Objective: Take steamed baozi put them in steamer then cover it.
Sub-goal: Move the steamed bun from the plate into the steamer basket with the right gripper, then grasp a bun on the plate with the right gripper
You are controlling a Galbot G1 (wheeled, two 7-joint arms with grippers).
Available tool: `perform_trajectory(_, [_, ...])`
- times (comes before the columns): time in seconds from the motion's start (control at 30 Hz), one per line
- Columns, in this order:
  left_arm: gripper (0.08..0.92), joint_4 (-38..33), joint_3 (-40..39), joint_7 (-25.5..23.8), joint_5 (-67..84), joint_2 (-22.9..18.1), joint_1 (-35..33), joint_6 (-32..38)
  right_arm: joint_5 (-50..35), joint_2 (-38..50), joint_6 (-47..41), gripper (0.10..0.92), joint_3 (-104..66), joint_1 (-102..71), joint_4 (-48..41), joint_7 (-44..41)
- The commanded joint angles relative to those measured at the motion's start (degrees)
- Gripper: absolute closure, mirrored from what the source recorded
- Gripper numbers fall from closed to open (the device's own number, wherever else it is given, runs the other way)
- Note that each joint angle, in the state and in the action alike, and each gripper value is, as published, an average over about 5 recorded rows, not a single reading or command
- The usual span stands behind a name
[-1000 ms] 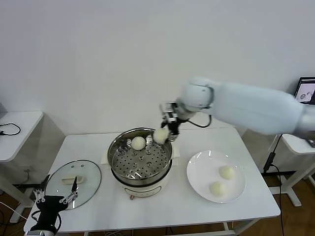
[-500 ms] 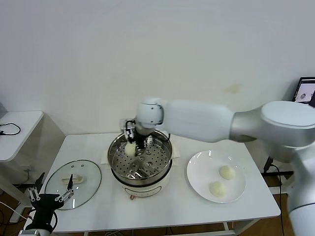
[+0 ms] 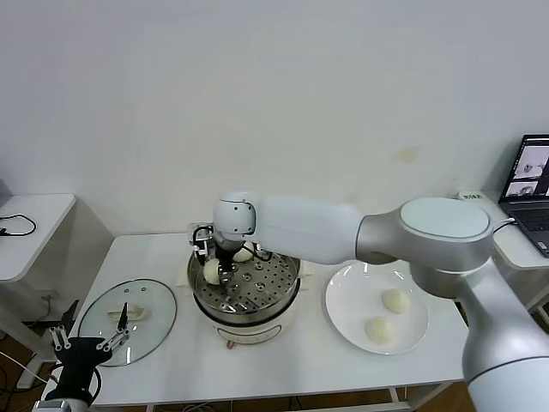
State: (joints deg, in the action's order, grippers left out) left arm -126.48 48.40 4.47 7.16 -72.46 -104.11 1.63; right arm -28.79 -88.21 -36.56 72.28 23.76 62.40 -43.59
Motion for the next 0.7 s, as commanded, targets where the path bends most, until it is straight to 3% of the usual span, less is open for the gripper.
perform_trajectory(0.03, [0.177, 0.16, -0.13, -0.06, -0.01, 0.06, 0.19, -0.03, 0.43, -2.15, -0.45, 0.389, -0.62, -1.39, -2.47, 0.74])
perform_trajectory(0.33, [0.177, 0.04, 0.26, -0.06, 0.28, 0.2, 0.03, -0.06, 1.65, 2.39, 3.27, 0.214, -1.35, 3.93, 2.51, -7.05])
perform_trajectory(0.7, [0.177, -0.25, -0.07, -0.13, 0.36, 0.0, 0.16, -0.23, 6.4, 26.41, 14.64, 0.203, 1.24, 15.23, 19.57, -17.79])
